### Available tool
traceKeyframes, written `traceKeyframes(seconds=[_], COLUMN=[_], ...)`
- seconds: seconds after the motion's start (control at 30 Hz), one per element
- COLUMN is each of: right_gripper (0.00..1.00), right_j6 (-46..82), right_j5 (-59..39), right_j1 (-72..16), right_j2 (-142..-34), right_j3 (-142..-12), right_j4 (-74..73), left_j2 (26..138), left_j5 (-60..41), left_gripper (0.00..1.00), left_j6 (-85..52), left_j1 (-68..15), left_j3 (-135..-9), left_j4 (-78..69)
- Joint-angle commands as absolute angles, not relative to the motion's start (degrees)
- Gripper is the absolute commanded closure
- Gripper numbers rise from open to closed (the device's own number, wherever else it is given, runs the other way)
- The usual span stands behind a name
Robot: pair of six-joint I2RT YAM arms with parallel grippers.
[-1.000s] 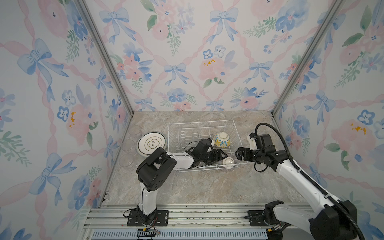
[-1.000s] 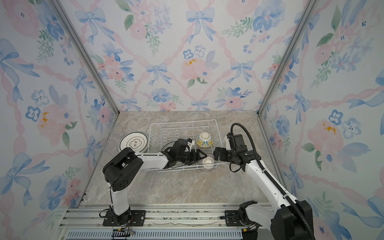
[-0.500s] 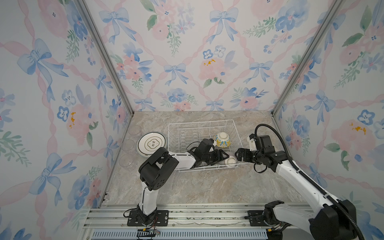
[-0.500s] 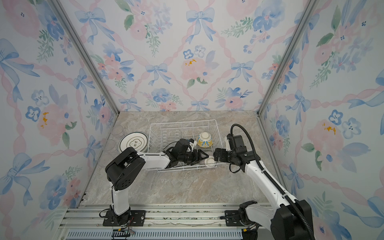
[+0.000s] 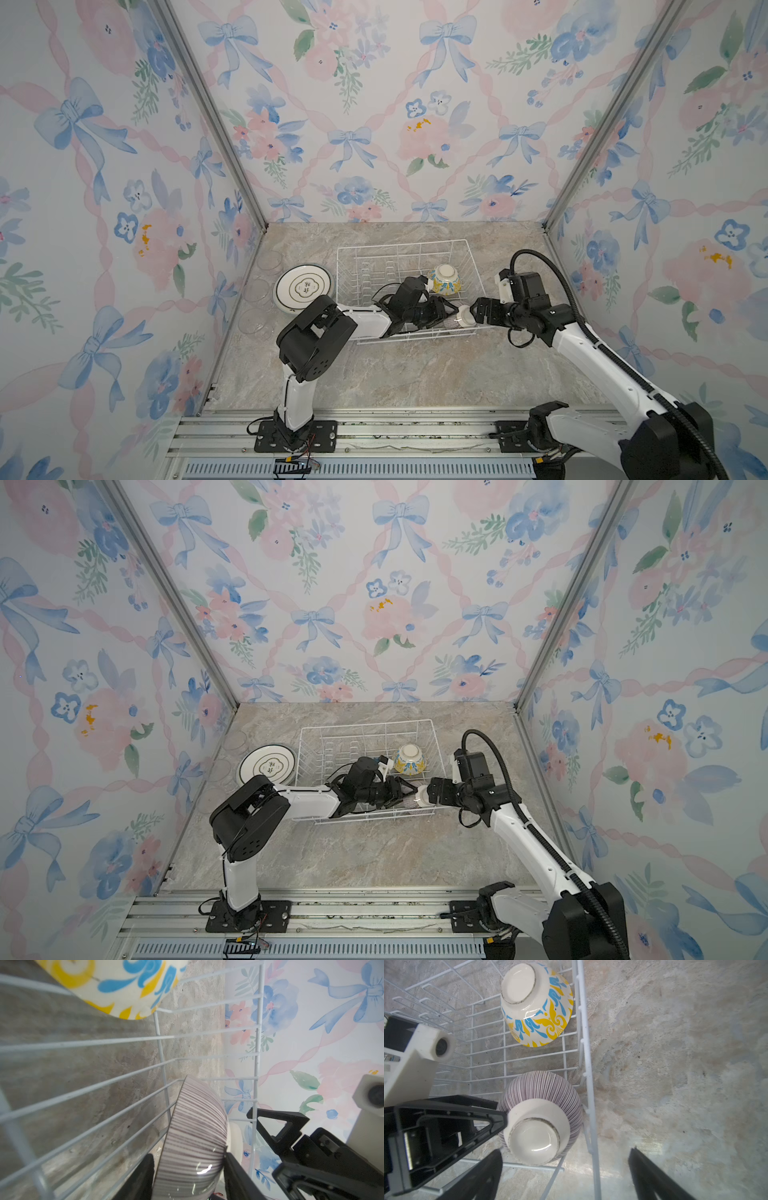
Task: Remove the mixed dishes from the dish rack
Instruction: 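Lift the purple-striped bowl out of the rack with the left gripper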
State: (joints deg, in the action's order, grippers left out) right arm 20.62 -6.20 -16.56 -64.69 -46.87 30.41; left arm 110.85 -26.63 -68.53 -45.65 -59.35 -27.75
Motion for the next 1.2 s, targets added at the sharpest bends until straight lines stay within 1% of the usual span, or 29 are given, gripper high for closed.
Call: traceKeyframes(seconds=[0.0, 0.5, 0.7, 0.9, 1.03, 1.1, 1.13, 1.17], right_gripper=[0.03, 0.04, 0.04, 0.04, 0.04, 0.04, 0.04, 0.04], right_j6=[21.53, 21.71, 21.75, 21.69, 21.49, 21.42, 21.45, 21.39], right_j5=[-5.83, -5.97, -5.84, -5.71, -5.65, -5.63, -5.63, -5.63], right_j1=[-16.35, -16.11, -15.82, -15.64, -15.42, -15.32, -15.27, -15.25], right_j2=[-63.55, -63.87, -63.82, -63.97, -63.89, -63.79, -63.74, -63.78], right_j3=[-45.97, -45.61, -45.52, -45.25, -45.47, -45.51, -45.51, -45.53], right_j4=[30.10, 29.53, 29.42, 29.27, 29.42, 29.41, 29.46, 29.44], left_j2=[110.35, 112.79, 113.73, 115.52, 116.32, 116.53, 116.62, 116.72], left_j5=[-27.78, -26.26, -26.46, -27.32, -27.33, -27.20, -27.18, -27.04], left_gripper=[0.49, 0.61, 0.68, 0.82, 0.85, 0.89, 0.91, 0.97], left_j6=[-70.68, -72.11, -72.11, -72.15, -72.05, -71.73, -71.62, -71.54], left_j1=[-46.84, -47.45, -47.54, -47.50, -47.52, -47.55, -47.55, -47.45], left_j3=[-58.81, -60.20, -61.33, -63.04, -63.43, -63.54, -63.55, -63.63], left_j4=[-32.48, -34.55, -34.58, -34.54, -34.58, -34.54, -34.54, -34.54])
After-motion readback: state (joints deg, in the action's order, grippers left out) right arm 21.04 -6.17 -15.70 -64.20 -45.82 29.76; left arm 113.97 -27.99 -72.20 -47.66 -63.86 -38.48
